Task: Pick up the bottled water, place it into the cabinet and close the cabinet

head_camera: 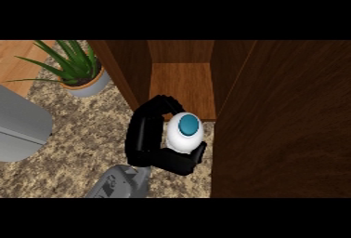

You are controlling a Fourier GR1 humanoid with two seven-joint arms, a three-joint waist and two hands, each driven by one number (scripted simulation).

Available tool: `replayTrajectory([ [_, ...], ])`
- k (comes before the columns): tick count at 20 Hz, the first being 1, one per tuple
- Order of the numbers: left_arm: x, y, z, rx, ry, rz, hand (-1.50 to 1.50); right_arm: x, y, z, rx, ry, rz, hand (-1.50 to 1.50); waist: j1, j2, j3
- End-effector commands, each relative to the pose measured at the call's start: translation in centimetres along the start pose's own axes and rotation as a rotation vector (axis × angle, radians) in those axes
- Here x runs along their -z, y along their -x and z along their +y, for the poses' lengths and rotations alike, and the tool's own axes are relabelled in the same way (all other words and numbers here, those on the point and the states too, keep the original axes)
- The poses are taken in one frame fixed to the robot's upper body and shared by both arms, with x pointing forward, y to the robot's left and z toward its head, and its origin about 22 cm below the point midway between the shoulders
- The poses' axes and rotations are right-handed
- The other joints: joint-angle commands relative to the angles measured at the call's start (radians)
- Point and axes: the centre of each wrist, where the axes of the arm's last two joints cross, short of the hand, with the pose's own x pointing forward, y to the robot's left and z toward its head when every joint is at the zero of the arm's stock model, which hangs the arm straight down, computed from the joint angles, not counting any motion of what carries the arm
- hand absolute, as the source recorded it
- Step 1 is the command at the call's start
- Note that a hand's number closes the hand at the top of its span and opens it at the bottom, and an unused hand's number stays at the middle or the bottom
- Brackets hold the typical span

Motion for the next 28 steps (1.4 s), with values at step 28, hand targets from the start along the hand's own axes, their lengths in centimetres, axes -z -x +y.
replayTrajectory([
  [28, 10.2, 3.8, -1.6, 0.350, -0.183, 0.035, 1.50, 1.4, -2.2, -2.0, 0.019, -0.013, -0.072, -1.50, -0.021, 0.013, -0.001],
])
